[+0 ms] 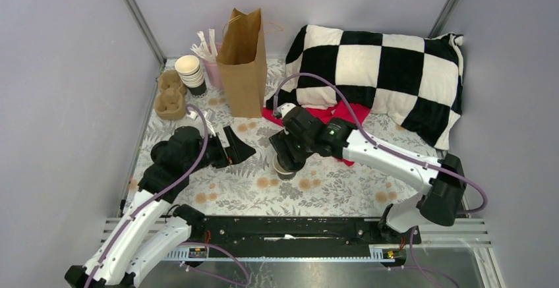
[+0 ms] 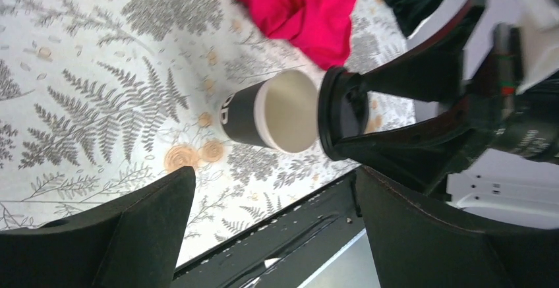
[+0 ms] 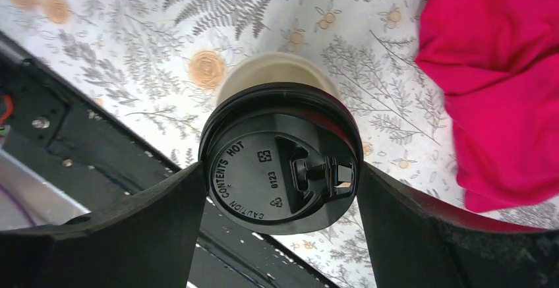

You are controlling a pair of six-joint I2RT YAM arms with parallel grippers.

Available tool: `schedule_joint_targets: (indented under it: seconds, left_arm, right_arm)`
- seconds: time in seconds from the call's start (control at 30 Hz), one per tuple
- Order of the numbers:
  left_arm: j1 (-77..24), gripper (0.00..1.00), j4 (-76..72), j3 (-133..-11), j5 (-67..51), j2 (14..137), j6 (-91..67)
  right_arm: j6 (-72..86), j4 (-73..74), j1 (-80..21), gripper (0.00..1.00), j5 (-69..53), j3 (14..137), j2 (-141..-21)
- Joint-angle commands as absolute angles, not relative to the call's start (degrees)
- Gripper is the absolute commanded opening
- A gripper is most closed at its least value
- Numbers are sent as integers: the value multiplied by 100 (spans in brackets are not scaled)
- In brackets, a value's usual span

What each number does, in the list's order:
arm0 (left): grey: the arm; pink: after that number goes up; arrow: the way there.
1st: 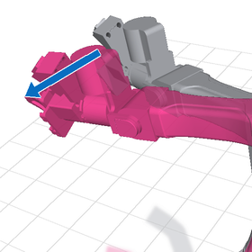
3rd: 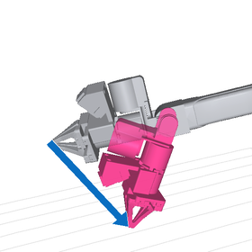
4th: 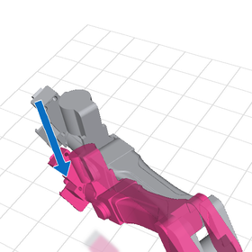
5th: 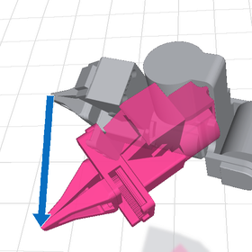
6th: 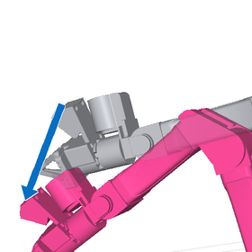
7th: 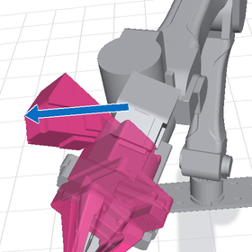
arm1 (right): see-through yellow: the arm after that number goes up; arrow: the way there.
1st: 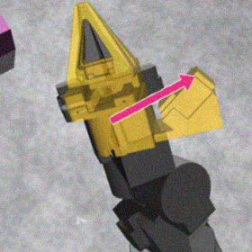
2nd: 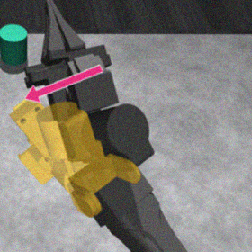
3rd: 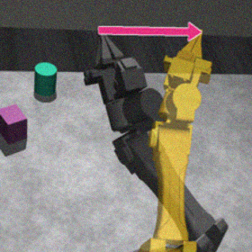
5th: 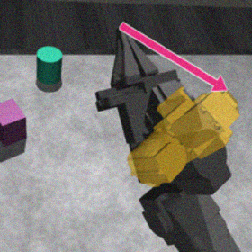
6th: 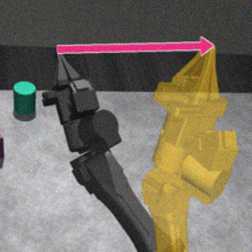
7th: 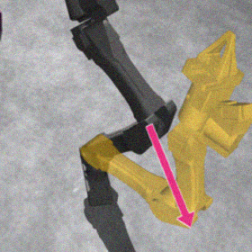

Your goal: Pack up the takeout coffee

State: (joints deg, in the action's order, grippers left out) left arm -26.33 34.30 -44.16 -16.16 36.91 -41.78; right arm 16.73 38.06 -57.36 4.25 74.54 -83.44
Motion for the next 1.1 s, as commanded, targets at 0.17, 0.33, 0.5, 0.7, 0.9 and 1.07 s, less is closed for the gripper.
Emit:
schedule_joint_targets:
  seconds: [0.17,0.33,0.5,0.7,0.9,1.07]
  left_arm:
    - [-2610,95,2487,-3743,-1545,3922,-4056]
    - [-2610,95,2508,-3607,-1450,3957,-3932]
    - [-2610,95,2484,-3469,-1430,3963,-3943]
    - [-2601,96,2490,-3422,-1327,3892,-3999]
    - [-2602,96,2549,-3409,-1212,3729,-4025]
    - [-2602,96,2516,-3398,-1255,3735,-4000]
  right_arm:
    - [1417,4279,-5729,86,1105,8015,-8907]
    - [1543,4368,-5730,86,730,8211,-9134]
    - [1522,4463,-5730,87,701,8410,-9325]
    - [1528,4721,-5751,87,615,8731,-9630]
    - [1521,4952,-5838,87,721,8978,-9887]
    - [1536,5007,-5878,87,726,9065,-9950]
